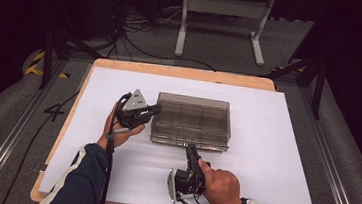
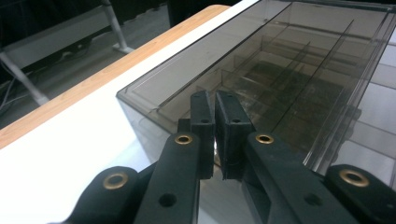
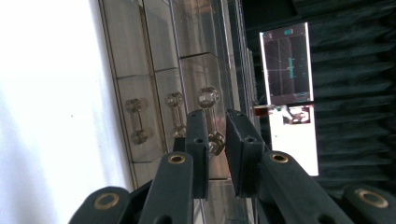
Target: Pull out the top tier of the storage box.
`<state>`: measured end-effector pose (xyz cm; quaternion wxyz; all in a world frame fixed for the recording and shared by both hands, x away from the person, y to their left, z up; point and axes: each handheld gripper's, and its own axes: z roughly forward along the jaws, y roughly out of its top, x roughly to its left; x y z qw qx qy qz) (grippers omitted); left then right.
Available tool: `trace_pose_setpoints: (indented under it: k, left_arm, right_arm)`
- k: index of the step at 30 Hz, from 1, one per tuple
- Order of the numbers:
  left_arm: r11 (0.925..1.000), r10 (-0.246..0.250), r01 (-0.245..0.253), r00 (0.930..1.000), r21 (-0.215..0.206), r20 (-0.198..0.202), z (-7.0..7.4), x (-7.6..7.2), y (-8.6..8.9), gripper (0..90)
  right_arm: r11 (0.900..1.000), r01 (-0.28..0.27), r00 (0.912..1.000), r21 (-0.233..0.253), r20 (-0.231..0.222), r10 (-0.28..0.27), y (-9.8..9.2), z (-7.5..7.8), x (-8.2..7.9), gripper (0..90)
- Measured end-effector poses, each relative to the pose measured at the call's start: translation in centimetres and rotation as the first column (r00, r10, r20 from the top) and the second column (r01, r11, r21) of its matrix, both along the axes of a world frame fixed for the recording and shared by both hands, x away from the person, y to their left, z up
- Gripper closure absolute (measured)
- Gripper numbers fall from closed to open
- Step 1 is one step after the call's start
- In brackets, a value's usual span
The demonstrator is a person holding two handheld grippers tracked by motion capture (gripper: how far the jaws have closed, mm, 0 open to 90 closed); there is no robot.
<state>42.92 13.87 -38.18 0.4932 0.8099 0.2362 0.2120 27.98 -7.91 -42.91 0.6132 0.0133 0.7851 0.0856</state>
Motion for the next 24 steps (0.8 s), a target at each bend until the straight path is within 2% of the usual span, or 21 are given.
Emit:
trace_pose_setpoints:
  k: [2, 5, 7, 9, 14, 15, 17, 20, 21, 22, 24]
  left_arm:
    - [0.9999, 0.004, -0.004, 1.0, -0.01, 0.001, 0.1, -0.3, 0.2, 86.0]
    - [1.0, 0.006, -0.006, 0.9999, 0.002, 0.016, 0.6, -0.9, 0.9, 86.2]
    - [0.9997, 0.001, -0.002, 0.9995, 0.023, 0.031, 0.9, -1.4, 1.3, 86.3]
    - [0.9995, -0.003, 0.002, 0.9991, 0.031, 0.042, 1.1, -1.9, 1.5, 86.4]
    - [0.9988, -0.04, 0.039, 0.9978, 0.029, 0.052, 1.3, -3.1, 2.0, 86.6]
    - [0.9978, -0.053, 0.05, 0.9964, 0.043, 0.066, 1.4, -3.4, 2.2, 86.7]
    - [0.9969, -0.056, 0.052, 0.9962, 0.058, 0.067, 1.3, -3.8, 2.5, 86.8]
    - [0.9979, -0.044, 0.04, 0.9967, 0.05, 0.068, 1.1, -4.4, 3.2, 87.2]
    - [0.998, -0.042, 0.039, 0.9968, 0.05, 0.069, 1.1, -4.5, 3.4, 87.3]
    - [0.9984, -0.037, 0.034, 0.997, 0.045, 0.068, 1.0, -4.8, 3.6, 87.3]
    - [0.9986, -0.025, 0.021, 0.9972, 0.049, 0.07, 0.9, -5.3, 4.2, 87.2]
  right_arm:
    - [1.0, -0.006, 0.9999, 0.017, -0.014, 0.006, -0.1, 0.2, 0.0, 79.6]
    - [0.999, -0.022, 0.9983, 0.048, -0.052, 0.025, -0.6, 0.6, 0.1, 79.1]
    - [0.993, -0.043, 0.9952, 0.11, -0.083, 0.052, -1.0, 1.0, 0.0, 80.2]
    - [0.988, -0.051, 0.9922, 0.148, -0.105, 0.067, -1.3, 1.3, -0.1, 82.3]
    - [0.981, -0.056, 0.9882, 0.187, -0.13, 0.081, -1.7, 1.7, -0.2, 83.3]
    - [0.972, -0.058, 0.9808, 0.227, -0.169, 0.098, -2.1, 1.8, -0.3, 82.6]
    - [0.971, -0.056, 0.9796, 0.232, -0.175, 0.099, -2.2, 1.8, -0.3, 81.9]
    - [0.958, -0.049, 0.9728, 0.281, -0.204, 0.11, -2.7, 2.0, -0.3, 82.2]
    - [0.949, -0.053, 0.9652, 0.311, -0.227, 0.129, -3.1, 2.3, -0.3, 82.1]
    - [0.949, -0.053, 0.9652, 0.311, -0.227, 0.129, -3.1, 2.3, -0.3, 82.1]
    - [0.935, -0.045, 0.956, 0.351, -0.257, 0.142, -3.8, 2.6, -0.3, 81.8]
